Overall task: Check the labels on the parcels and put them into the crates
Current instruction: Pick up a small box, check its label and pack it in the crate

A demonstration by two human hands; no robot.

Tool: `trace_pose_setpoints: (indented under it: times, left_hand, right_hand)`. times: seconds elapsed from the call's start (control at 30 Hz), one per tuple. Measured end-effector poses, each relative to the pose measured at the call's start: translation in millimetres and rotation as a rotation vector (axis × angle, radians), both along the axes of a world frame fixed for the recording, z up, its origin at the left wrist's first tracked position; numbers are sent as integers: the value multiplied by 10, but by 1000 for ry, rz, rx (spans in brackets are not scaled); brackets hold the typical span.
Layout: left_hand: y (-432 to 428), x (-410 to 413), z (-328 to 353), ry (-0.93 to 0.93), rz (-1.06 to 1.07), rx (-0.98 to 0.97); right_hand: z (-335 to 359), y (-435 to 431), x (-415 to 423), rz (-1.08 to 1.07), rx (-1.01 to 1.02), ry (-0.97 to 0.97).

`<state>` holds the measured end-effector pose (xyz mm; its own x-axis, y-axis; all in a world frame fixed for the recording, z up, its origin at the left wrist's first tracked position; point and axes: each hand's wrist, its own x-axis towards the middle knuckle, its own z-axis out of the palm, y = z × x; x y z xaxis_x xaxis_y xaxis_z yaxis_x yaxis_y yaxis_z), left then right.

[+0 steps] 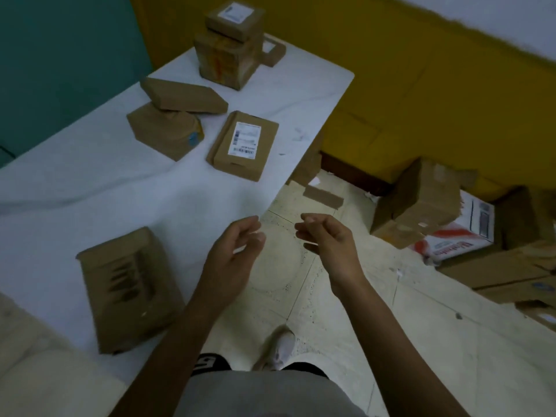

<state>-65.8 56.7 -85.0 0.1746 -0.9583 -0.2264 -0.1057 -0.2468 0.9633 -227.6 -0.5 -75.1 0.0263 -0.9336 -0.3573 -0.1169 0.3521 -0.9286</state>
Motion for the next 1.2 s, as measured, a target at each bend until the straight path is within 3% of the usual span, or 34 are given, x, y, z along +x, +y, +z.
trace_pose_setpoints:
  times: [0.17, 0.4, 0.6, 0.73, 1.0, 1.2]
  left_hand:
    - [-509, -243, -102, 5, 145, 87]
    - [-1250, -219, -542, 42, 379, 185]
    - [-2003, -25, -1058, 235, 652, 371]
    - [-2325, 156, -1158, 314, 700, 463]
    - [-2495, 232, -1235, 319, 852, 526]
    - [-2754, 149, -1021, 291, 1045, 443]
  right_hand:
    - [-88, -719, -281, 90, -9, 31]
    - [-217, -1712, -65, 384, -100, 182]
    - [-383, -2855, 14, 376, -120, 221]
    - [-580, -3470, 187, 408, -62, 307]
    - [-1157, -4294, 868, 739, -64, 543]
    - [-1287, -4514, 1219, 941, 40, 545]
